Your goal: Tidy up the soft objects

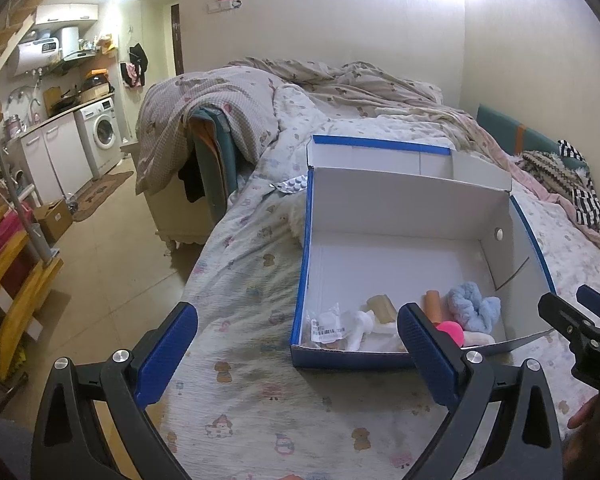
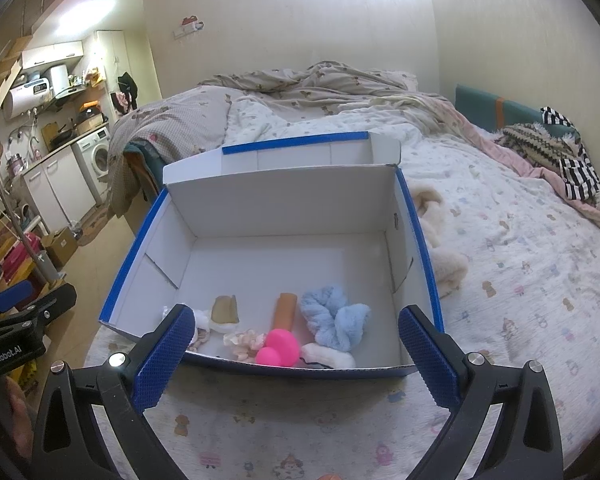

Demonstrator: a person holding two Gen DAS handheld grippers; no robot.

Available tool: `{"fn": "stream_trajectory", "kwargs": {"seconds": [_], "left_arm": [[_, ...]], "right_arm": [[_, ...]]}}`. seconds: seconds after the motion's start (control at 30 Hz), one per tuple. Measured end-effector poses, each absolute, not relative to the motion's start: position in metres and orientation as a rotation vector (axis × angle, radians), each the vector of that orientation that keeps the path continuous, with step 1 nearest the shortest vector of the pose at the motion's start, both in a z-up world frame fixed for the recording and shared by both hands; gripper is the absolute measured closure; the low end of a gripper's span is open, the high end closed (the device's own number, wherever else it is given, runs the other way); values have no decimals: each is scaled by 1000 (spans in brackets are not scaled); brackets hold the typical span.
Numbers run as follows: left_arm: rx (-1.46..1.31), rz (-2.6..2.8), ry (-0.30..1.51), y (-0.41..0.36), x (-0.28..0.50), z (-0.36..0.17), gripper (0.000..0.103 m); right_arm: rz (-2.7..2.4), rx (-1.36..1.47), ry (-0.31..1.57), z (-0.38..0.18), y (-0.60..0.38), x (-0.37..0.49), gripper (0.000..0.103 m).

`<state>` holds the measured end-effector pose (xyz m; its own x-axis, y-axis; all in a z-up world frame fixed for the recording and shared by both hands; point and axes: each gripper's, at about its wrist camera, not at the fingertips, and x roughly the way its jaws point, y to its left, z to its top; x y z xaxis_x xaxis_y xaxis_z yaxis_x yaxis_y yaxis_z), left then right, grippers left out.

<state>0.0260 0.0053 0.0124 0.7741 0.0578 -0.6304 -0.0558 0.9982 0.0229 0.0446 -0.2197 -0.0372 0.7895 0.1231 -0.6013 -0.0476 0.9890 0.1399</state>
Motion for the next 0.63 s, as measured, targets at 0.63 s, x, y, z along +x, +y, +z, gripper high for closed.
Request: {"fn": "stream_trajectory", "kwargs": {"seconds": [0.63], "left_arm": [[2, 47, 685, 5, 26, 12, 3]], "right_arm": [[99, 123, 659, -36, -220, 44, 0]]}}
